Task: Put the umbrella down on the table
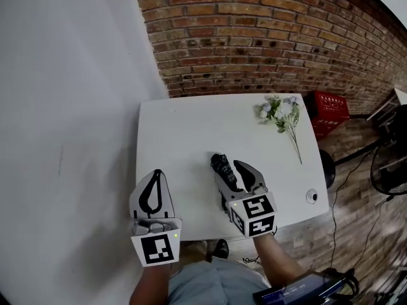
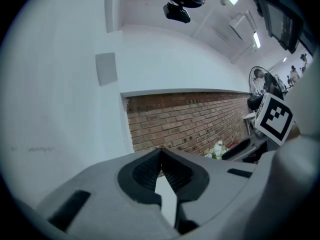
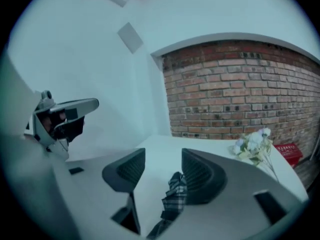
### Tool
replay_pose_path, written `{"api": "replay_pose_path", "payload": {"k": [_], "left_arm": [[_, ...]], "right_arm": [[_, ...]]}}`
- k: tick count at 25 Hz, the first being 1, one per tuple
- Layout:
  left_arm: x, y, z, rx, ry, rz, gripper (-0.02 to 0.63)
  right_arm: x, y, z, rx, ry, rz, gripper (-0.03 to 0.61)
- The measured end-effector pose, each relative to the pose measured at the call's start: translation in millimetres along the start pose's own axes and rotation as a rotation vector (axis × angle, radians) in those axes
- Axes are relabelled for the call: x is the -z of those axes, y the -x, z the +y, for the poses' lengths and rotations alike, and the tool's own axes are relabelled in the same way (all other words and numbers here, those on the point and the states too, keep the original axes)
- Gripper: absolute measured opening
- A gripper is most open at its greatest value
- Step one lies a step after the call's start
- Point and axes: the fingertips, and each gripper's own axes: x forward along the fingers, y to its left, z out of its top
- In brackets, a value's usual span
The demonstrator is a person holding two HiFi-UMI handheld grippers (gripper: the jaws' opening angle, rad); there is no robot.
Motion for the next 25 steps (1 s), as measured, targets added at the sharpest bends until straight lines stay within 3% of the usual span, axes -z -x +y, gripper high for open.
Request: {"api": "replay_pose_path", "payload": {"k": [7, 12, 25], "left_arm": [[-58.5, 31.2, -4.2, -0.024, -0.03, -0.1, 0.008], [-79.3, 50.3, -6.6, -0.038, -0.038, -0.143, 0.008], [-100.3, 70.2, -18.6, -0.034, -0.051, -0.193, 0.008]], "right_arm": [[-76.9, 69.6, 18.1, 0.022, 0.09, -0.259, 0.123], [-97.7, 103.5, 23.0, 0.061, 0.138, -0.348, 0.01], [-107.6, 135.7, 39.0, 0.051, 0.205, -0.407, 0.003]]}}
